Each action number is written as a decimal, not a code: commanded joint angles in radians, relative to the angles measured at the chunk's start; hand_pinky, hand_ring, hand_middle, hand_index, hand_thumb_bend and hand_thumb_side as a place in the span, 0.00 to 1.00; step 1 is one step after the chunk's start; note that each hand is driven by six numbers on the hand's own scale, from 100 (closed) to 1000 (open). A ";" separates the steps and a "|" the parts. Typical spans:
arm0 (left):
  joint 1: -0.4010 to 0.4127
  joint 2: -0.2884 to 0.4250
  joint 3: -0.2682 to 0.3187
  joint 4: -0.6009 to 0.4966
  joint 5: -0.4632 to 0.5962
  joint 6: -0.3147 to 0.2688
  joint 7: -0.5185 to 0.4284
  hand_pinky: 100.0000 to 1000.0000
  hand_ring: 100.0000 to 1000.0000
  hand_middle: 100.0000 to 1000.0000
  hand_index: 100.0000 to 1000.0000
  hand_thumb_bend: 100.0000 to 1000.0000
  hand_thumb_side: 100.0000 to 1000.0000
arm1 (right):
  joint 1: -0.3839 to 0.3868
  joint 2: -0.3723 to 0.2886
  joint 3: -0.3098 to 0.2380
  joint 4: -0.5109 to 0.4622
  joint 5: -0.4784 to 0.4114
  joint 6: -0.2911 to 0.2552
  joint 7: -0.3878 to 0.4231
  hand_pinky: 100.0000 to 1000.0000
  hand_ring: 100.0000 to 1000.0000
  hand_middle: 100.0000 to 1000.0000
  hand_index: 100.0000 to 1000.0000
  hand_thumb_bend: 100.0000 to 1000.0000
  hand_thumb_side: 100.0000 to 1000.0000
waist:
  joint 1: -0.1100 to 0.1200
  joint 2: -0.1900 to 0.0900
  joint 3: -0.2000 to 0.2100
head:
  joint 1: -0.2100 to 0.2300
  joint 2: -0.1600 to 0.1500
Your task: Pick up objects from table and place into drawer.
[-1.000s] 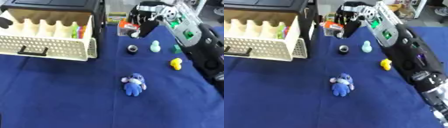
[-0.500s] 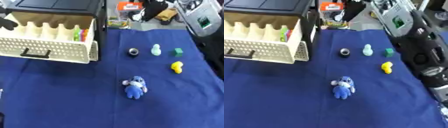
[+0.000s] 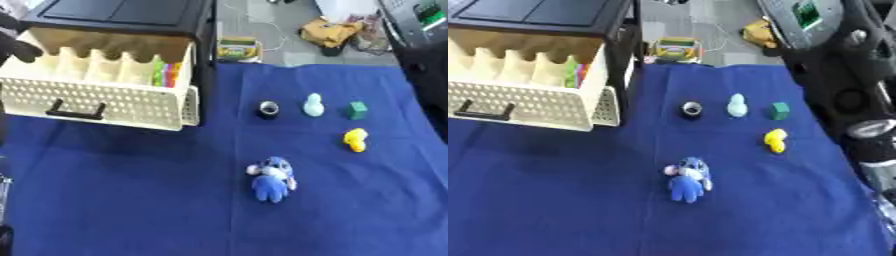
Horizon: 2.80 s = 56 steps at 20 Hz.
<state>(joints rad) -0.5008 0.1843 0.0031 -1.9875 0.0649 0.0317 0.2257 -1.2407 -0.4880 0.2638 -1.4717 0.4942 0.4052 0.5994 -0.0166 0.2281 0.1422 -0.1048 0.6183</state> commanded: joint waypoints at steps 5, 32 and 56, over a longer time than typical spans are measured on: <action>-0.016 0.020 0.000 -0.013 -0.007 -0.004 -0.002 0.44 0.29 0.43 0.77 0.00 1.00 | -0.059 0.072 -0.002 0.004 0.025 0.073 -0.030 0.00 0.13 0.13 0.22 0.04 0.05 | -0.003 -0.019 0.006 | -0.057 -0.024; -0.023 -0.002 -0.010 -0.013 0.001 -0.003 -0.013 0.44 0.30 0.43 0.77 0.00 1.00 | -0.035 0.276 0.036 0.090 0.053 0.151 -0.092 0.00 0.12 0.12 0.21 0.04 0.03 | -0.012 -0.027 0.049 | -0.105 -0.048; -0.015 -0.009 -0.012 -0.013 0.004 0.001 -0.018 0.44 0.30 0.43 0.77 0.00 1.00 | -0.030 0.288 0.028 0.182 0.088 0.008 -0.130 0.00 0.16 0.58 0.75 0.44 0.43 | -0.014 -0.023 0.057 | -0.102 -0.038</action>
<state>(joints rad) -0.5079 0.1729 -0.0093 -1.9875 0.0685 0.0330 0.2103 -1.2484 -0.1801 0.3021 -1.2689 0.5829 0.4170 0.4712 -0.0367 0.2218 0.1987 -0.2099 0.5793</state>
